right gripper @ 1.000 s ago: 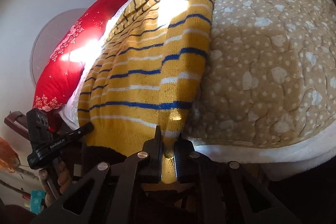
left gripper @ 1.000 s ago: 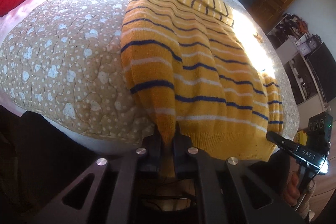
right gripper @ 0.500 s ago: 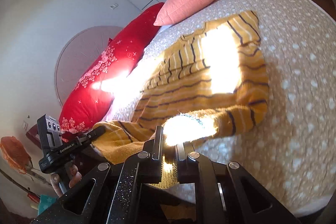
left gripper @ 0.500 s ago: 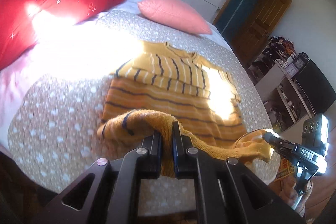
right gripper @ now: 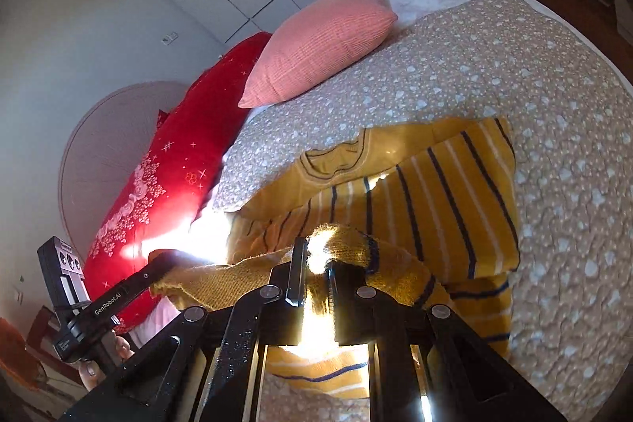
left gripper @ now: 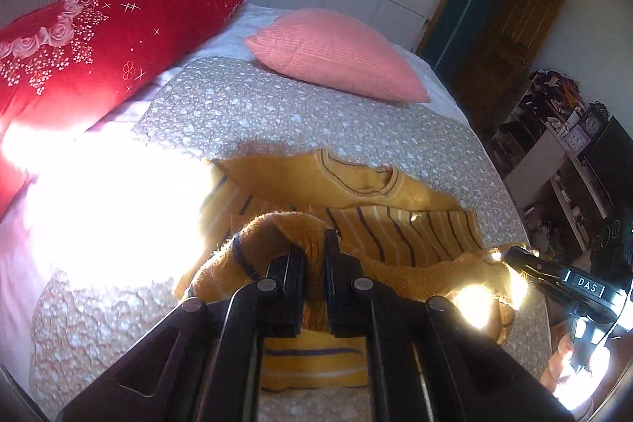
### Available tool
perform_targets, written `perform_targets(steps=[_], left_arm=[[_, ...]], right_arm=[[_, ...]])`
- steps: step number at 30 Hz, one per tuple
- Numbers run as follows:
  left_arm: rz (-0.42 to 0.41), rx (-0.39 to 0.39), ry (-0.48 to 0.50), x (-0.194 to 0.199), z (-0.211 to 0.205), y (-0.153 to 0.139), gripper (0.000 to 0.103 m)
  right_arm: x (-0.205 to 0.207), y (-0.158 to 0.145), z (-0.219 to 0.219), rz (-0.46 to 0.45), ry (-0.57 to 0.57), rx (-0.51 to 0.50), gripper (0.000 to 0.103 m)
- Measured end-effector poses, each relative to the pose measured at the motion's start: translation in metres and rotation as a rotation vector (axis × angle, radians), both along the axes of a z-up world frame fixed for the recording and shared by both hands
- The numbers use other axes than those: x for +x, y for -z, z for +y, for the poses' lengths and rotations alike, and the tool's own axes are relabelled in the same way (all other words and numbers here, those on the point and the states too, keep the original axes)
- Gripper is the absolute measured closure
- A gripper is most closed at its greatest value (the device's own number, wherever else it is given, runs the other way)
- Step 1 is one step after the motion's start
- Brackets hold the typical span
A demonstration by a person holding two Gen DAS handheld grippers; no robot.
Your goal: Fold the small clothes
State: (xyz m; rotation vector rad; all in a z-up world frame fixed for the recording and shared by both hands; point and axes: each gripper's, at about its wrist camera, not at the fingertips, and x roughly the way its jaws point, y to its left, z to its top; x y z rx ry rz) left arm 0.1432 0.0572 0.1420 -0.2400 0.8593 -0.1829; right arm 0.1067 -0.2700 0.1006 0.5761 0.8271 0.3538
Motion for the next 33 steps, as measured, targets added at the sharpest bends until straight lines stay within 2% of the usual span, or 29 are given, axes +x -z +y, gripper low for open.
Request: perform_targets(steps=[8, 14, 16, 17, 18, 19, 20, 21, 23, 24, 27, 30, 32, 33], left_arm=[[0.121, 0.036, -0.032, 0.076, -0.007, 0.051, 0.094], [0.204, -0.068, -0.090, 0.119, 0.007, 0.076, 0.088], [0.200, -0.079, -0.105, 0.127, 0.013, 0.079, 0.074], [0.183, -0.077, -0.114, 0.130, 0.016, 0.078, 0.070], [0.168, -0.079, -0.124, 0.131, 0.021, 0.076, 0.061], [0.155, -0.085, -0.132, 0.133, 0.026, 0.074, 0.056], [0.147, -0.092, -0.142, 0.137, 0.032, 0.072, 0.054], [0.146, -0.090, -0.156, 0.139, 0.038, 0.072, 0.053], [0.157, -0.072, -0.181, 0.141, 0.048, 0.072, 0.053], [0.161, -0.064, -0.186, 0.140, 0.053, 0.072, 0.053], [0.163, -0.032, -0.190, 0.127, 0.065, 0.067, 0.053], [0.141, -0.013, -0.179, 0.102, 0.073, 0.054, 0.052], [0.110, 0.030, -0.179, 0.079, 0.076, 0.045, 0.044], [0.092, 0.060, -0.189, 0.065, 0.077, 0.040, 0.037]], right_arm=[[0.080, 0.042, -0.012, 0.104, 0.023, 0.049, 0.093], [0.133, 0.076, -0.019, 0.187, 0.052, 0.110, 0.088], [0.143, 0.083, -0.019, 0.197, 0.070, 0.099, 0.083], [0.147, 0.086, -0.022, 0.198, 0.083, 0.097, 0.077], [0.151, 0.089, -0.024, 0.194, 0.095, 0.106, 0.073], [0.155, 0.091, -0.029, 0.187, 0.111, 0.126, 0.063], [0.158, 0.092, -0.032, 0.181, 0.127, 0.143, 0.056], [0.161, 0.092, -0.037, 0.175, 0.145, 0.154, 0.053], [0.165, 0.088, -0.044, 0.163, 0.192, 0.122, 0.038], [0.167, 0.085, -0.047, 0.156, 0.209, 0.101, 0.036], [0.164, 0.071, -0.054, 0.139, 0.231, 0.042, 0.036], [0.146, 0.046, -0.052, 0.075, 0.218, 0.006, 0.036], [0.131, 0.029, -0.040, 0.046, 0.188, -0.029, 0.036], [0.125, 0.021, -0.029, 0.031, 0.159, -0.049, 0.036]])
